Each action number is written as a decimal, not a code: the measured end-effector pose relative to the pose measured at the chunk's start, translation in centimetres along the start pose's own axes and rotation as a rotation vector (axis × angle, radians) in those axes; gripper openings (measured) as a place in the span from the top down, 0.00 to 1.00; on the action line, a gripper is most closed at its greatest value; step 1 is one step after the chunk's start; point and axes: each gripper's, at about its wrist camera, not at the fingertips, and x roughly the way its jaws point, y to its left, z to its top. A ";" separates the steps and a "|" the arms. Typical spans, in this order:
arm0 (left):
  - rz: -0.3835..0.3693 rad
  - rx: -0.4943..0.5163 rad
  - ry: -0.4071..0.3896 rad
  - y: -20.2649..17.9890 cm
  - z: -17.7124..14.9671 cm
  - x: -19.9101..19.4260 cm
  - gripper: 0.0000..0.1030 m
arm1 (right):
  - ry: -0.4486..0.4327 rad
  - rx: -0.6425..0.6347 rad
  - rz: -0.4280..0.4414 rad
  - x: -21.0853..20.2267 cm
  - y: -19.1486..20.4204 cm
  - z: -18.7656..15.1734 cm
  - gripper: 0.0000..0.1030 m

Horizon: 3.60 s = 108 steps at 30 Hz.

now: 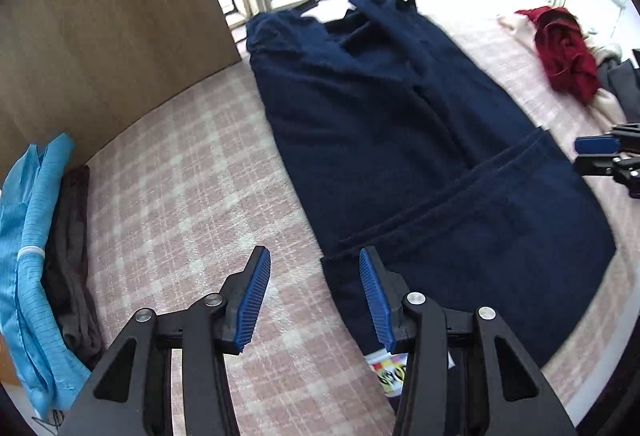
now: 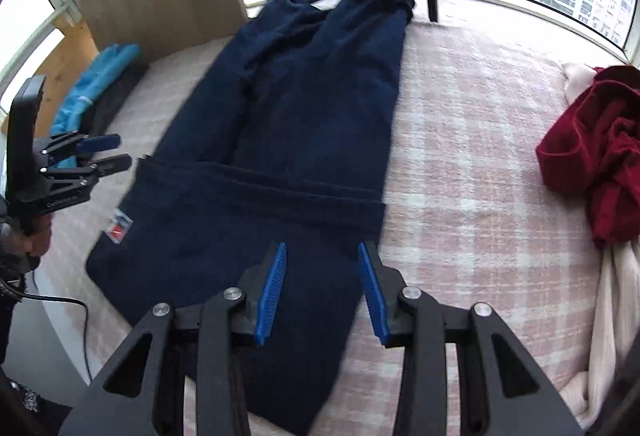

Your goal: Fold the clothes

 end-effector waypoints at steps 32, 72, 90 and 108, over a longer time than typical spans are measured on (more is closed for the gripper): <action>-0.069 -0.112 -0.114 6.0 12.5 -0.4 0.45 | -0.262 0.034 -0.191 -9.9 -4.1 13.2 0.29; -0.117 -0.044 0.052 4.3 23.2 19.0 0.70 | -0.051 -0.007 -0.034 15.4 -10.3 26.3 0.74; -0.265 -0.059 -0.174 5.5 17.8 -0.1 0.94 | -0.319 -0.103 0.103 -4.0 -5.4 21.1 0.92; -0.246 -0.040 0.062 -1.0 -10.0 -7.8 0.62 | -0.039 -0.031 0.059 -10.6 -0.4 -7.4 0.71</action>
